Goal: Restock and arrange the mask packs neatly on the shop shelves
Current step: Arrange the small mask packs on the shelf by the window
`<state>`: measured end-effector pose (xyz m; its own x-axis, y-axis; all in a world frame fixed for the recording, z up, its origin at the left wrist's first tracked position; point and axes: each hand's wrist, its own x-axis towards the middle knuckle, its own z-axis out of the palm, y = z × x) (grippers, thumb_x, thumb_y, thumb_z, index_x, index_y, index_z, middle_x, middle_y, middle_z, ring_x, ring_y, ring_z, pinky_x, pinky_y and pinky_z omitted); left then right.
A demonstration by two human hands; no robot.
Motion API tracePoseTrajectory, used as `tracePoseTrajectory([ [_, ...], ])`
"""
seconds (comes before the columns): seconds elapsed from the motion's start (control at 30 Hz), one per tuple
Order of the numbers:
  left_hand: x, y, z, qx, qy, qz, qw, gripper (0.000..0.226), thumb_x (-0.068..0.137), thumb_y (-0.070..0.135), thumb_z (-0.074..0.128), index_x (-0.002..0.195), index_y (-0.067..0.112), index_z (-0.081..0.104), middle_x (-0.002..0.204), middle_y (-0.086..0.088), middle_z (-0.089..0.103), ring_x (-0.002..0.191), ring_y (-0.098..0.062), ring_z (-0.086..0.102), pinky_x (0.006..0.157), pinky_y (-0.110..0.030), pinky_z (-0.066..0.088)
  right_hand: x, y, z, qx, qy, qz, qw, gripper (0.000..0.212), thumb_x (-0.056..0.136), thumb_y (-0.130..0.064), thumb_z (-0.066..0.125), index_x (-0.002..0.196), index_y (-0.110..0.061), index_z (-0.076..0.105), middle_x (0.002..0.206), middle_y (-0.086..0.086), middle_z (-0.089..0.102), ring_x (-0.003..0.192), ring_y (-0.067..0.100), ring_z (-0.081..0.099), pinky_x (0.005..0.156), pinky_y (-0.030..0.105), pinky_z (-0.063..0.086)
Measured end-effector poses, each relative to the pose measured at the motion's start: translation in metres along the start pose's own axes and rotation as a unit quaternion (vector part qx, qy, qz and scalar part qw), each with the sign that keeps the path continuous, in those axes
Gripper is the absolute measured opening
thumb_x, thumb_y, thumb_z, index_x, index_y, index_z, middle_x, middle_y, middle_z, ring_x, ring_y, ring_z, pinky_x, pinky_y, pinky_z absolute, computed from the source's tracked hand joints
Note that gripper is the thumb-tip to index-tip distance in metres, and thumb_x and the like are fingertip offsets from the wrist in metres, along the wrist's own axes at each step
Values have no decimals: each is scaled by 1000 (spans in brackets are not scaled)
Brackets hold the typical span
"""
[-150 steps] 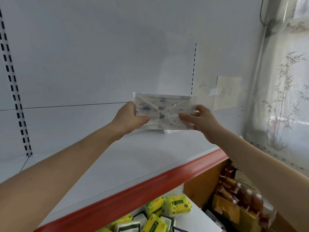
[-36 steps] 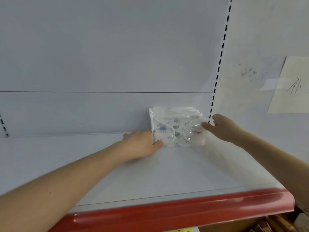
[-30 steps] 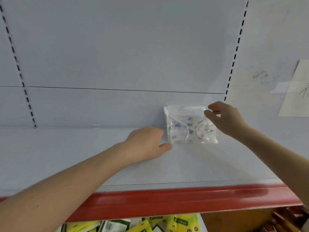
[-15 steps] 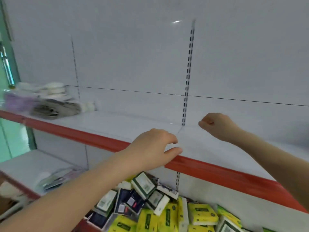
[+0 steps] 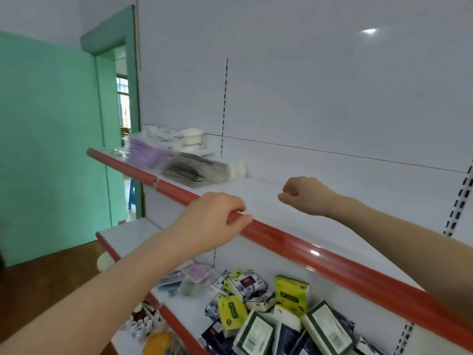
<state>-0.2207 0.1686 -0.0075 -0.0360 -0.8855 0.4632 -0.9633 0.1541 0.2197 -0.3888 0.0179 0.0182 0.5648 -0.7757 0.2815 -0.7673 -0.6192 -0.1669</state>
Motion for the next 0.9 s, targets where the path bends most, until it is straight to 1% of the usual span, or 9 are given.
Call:
tracePoseTrajectory([
  [0.13, 47, -65, 3, 30, 19, 4, 999, 36, 91, 43, 49, 113, 19, 65, 109, 5, 67, 103, -12, 59, 89, -32, 47, 77, -20, 24, -22, -5, -8, 1000, 38, 94, -38, 47, 121, -12, 54, 121, 5, 57, 110, 23, 52, 93, 34, 44],
  [0.23, 97, -107, -3, 32, 27, 13, 999, 27, 91, 41, 49, 87, 18, 64, 86, 5, 66, 88, -15, 60, 78, -33, 48, 132, -28, 28, -23, 0, 5, 1000, 37, 94, -37, 47, 121, -13, 53, 121, 4, 56, 111, 22, 52, 93, 34, 44],
  [0.33, 139, -141, -9, 35, 45, 24, 998, 28, 90, 39, 52, 95, 16, 68, 90, 2, 67, 86, -16, 59, 78, -34, 48, 180, -33, 30, 11, 16, 21, 1000, 36, 94, -37, 49, 117, -11, 55, 120, 5, 58, 109, 22, 52, 89, 30, 43],
  [0.4, 162, -165, -13, 20, 54, 20, 998, 28, 91, 38, 52, 99, 17, 68, 94, 1, 67, 90, -17, 59, 80, -34, 48, 208, -35, 34, 50, 19, 46, 998, 38, 93, -34, 50, 113, -2, 58, 117, 13, 60, 101, 25, 53, 77, 26, 39],
  [0.47, 185, -187, -15, 11, 50, 20, 999, 27, 91, 34, 52, 99, 15, 68, 95, 0, 68, 92, -19, 60, 82, -35, 48, 232, -37, 39, 103, 4, 86, 991, 42, 92, -28, 51, 103, 11, 59, 107, 28, 61, 81, 25, 48, 66, 26, 34],
  [0.53, 211, -210, -16, 14, 42, 30, 999, 26, 92, 30, 51, 101, 13, 68, 99, -2, 69, 96, -21, 61, 86, -36, 48, 253, -36, 46, 159, 4, 123, 980, 32, 90, -25, 52, 81, 5, 56, 85, 27, 61, 75, 22, 48, 63, 29, 36],
  [0.63, 253, -238, -15, 35, 10, 49, 998, 27, 93, 26, 50, 107, 10, 66, 105, -4, 67, 100, -21, 58, 88, -32, 45, 281, -34, 58, 201, 14, 180, 963, 22, 88, -24, 52, 75, -7, 49, 77, 11, 57, 68, 21, 55, 61, 27, 43],
  [0.8, 327, -277, 10, 78, -84, 99, 989, 31, 92, 26, 52, 119, 13, 59, 122, -6, 59, 109, -22, 55, 93, -31, 43, 305, -39, 76, 208, 21, 278, 938, 29, 91, -27, 51, 73, -6, 46, 81, 12, 59, 56, 16, 54, 57, 26, 46],
  [0.9, 351, -290, 27, 110, -180, 135, 968, 37, 90, 27, 57, 125, 15, 54, 127, -7, 53, 113, -22, 52, 90, -29, 40, 311, -44, 86, 215, 17, 332, 918, 29, 93, -29, 51, 79, -4, 47, 83, 14, 60, 53, 15, 54, 54, 25, 47],
])
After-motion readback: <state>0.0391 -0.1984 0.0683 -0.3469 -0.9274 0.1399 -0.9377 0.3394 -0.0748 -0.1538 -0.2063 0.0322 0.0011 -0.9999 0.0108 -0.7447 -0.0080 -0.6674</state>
